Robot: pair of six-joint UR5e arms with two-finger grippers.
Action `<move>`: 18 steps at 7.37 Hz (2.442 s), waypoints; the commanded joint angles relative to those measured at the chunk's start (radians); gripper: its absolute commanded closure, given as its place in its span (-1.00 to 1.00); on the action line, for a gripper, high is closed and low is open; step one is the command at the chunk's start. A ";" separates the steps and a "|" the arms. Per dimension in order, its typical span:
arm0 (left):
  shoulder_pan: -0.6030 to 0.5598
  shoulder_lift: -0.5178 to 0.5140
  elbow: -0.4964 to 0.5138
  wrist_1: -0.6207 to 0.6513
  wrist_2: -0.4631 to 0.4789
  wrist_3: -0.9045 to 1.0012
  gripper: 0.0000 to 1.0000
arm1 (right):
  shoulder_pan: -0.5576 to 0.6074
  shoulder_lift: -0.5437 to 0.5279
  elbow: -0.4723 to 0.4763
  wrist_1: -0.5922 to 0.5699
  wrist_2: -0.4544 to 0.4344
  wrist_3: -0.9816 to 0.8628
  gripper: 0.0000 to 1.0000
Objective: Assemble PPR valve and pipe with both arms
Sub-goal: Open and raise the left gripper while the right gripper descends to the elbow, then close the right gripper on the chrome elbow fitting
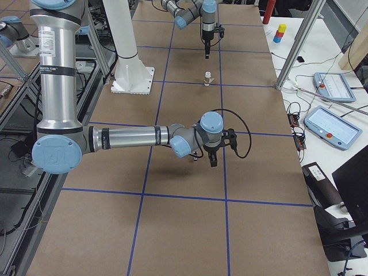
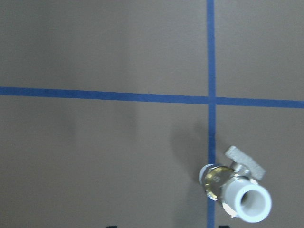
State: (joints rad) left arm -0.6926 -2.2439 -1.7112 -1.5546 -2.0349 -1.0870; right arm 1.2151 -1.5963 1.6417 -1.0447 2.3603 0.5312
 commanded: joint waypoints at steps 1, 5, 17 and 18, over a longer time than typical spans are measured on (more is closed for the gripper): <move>-0.036 0.072 -0.048 -0.004 -0.022 0.076 -0.54 | -0.182 -0.005 0.047 0.100 -0.109 0.278 -0.98; -0.036 0.072 -0.039 -0.007 -0.019 0.075 -0.60 | -0.226 -0.057 0.060 0.098 -0.122 0.271 -0.77; -0.028 0.073 -0.025 -0.010 -0.019 0.070 -0.62 | -0.230 -0.097 0.064 0.086 -0.170 0.263 -0.17; -0.030 0.073 -0.025 -0.010 -0.018 0.070 -0.62 | -0.230 -0.096 0.063 0.086 -0.171 0.263 -0.17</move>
State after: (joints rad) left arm -0.7211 -2.1713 -1.7364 -1.5647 -2.0537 -1.0172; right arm 0.9855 -1.6945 1.7058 -0.9580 2.1911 0.7946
